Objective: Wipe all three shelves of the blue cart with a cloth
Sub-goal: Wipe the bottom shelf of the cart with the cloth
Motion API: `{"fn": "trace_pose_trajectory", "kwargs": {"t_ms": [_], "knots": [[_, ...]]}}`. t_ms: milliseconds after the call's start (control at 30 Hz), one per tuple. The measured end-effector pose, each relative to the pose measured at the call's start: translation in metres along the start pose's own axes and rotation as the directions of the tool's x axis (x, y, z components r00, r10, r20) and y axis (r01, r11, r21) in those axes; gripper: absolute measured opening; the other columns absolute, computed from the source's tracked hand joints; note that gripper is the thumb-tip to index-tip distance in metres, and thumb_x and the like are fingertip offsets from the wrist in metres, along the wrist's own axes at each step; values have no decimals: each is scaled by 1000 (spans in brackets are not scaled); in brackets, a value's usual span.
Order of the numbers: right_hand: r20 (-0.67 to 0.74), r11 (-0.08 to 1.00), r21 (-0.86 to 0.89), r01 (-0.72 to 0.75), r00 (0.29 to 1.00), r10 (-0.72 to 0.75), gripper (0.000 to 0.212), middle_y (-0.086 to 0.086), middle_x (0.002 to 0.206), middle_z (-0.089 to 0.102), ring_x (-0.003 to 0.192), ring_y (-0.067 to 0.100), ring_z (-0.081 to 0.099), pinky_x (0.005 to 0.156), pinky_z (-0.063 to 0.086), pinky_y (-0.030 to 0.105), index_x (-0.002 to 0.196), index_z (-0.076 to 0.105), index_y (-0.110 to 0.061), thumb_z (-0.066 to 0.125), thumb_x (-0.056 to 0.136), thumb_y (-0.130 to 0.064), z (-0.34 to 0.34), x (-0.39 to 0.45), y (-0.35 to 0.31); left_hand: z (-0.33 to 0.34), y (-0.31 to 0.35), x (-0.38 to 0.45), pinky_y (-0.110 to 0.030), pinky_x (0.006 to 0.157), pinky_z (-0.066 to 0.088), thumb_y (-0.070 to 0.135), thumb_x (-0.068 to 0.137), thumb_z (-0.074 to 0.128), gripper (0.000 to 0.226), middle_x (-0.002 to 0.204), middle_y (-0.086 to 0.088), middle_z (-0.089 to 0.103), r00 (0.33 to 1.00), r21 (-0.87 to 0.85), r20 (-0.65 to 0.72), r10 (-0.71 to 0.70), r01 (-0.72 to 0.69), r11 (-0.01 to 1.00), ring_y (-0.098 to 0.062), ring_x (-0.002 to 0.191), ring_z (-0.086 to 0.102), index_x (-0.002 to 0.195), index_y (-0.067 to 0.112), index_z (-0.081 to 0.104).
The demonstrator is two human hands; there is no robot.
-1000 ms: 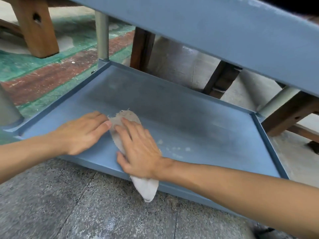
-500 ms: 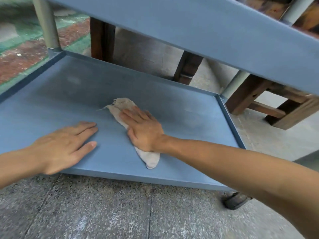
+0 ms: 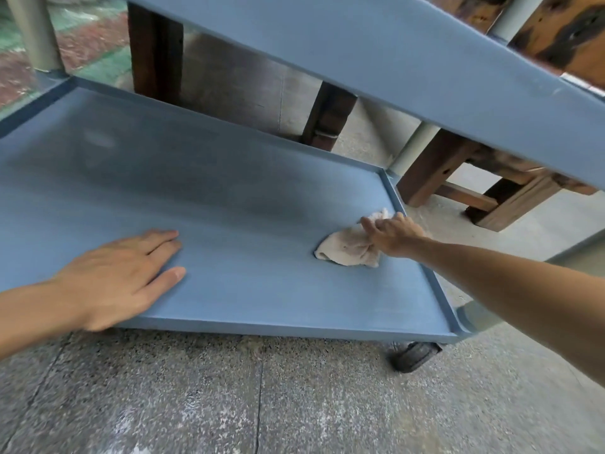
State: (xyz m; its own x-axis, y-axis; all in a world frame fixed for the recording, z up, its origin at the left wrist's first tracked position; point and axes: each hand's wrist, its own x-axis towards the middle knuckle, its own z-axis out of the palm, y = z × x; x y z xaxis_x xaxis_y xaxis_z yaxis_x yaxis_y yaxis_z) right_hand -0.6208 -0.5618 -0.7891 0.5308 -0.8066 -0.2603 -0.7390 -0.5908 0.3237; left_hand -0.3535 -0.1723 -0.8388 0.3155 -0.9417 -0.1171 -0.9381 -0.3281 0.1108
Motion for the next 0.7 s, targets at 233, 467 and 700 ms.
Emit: {"fn": "trace_pose_trajectory", "kwargs": {"t_ms": [233, 467, 700], "knots": [[343, 984, 74, -161, 931, 127, 71, 5, 73, 69, 60, 19, 65, 60, 49, 26, 74, 59, -13, 29, 97, -74, -12, -38, 21, 17, -10, -1, -29, 124, 8, 75, 77, -24, 106, 167, 5, 9, 1000, 74, 14, 3, -4, 997, -12, 154, 8, 159, 21, 18], [707, 716, 459, -526, 704, 63, 66, 3, 57, 63, 30, 5, 38, 31, 28, 16, 74, 56, -13, 14, 107, -52, 10, -79, -5, 8, 0, -1, -31, 124, 10, 73, 76, -20, 105, 168, 4, 7, 1000, 36, 20, -18, 18, 999, -12, 154, 7, 158, 21, 18], [-72, 902, 384, -200, 967, 246, 50, 13, 110, 59, 104, 33, 59, 81, 46, 38, 106, 55, -13, 28, 99, -55, 25, -105, -33, 0, 3, -10, -29, 125, 3, 71, 77, -18, 99, 167, 7, -6, 999, -15, 51, -20, 21, 1000, -9, 154, -5, 160, 23, 4]]}}
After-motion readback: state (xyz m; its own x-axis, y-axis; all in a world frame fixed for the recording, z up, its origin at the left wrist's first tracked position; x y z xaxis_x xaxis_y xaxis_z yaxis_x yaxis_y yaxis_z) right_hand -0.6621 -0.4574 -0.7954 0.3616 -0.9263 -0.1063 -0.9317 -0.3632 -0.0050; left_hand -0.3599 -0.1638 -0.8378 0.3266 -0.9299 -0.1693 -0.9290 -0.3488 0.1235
